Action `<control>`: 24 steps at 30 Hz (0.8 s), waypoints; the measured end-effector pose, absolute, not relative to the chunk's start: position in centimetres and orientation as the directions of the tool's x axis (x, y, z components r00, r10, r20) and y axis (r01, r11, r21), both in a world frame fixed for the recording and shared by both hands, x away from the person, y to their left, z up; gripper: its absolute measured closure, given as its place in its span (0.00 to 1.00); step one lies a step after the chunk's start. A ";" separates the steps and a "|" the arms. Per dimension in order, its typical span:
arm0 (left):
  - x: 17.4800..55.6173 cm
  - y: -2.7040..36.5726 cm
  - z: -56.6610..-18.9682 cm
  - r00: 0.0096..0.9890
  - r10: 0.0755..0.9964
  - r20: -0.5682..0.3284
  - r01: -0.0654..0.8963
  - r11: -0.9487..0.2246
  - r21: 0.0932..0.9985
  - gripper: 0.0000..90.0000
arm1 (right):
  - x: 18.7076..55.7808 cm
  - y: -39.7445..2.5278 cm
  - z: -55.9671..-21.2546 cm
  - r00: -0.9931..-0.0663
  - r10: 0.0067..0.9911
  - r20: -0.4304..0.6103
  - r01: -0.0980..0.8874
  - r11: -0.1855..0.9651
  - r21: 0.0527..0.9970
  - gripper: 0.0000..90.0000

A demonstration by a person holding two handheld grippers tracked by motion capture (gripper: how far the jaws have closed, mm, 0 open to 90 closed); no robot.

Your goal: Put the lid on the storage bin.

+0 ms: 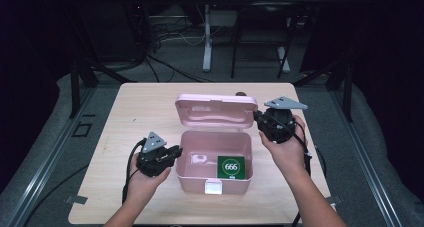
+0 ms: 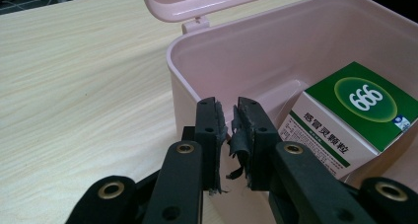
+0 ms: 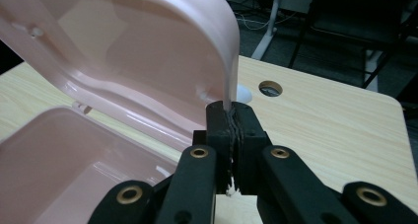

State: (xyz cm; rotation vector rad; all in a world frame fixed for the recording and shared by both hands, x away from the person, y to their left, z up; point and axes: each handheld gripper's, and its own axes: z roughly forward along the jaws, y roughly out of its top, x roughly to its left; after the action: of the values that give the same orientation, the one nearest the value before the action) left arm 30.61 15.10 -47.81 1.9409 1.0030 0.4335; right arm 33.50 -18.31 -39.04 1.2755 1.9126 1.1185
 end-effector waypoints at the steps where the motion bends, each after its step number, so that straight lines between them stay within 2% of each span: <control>1: 30.6 15.1 -47.8 0.613 0.786 -0.085 0.479 -0.284 0.831 0.89 | 33.2 -18.3 -39.2 -0.377 0.926 -0.018 0.431 0.192 0.882 0.97; 13: 30.6 15.2 -47.7 0.619 0.780 -0.087 0.475 -0.283 0.833 0.88 | 31.6 -18.6 -40.3 -0.371 0.928 0.027 0.403 0.136 0.905 0.96; 24: 30.1 15.8 -46.2 0.609 0.789 -0.078 0.433 -0.248 0.867 0.83 | 30.9 -18.7 -40.8 -0.376 0.925 0.045 0.390 0.114 0.914 0.95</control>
State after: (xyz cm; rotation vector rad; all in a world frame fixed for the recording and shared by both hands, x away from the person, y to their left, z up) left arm 30.07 15.85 -46.24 1.8811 0.9786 0.4697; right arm 30.89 -18.70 -40.82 1.2759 1.8373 1.2363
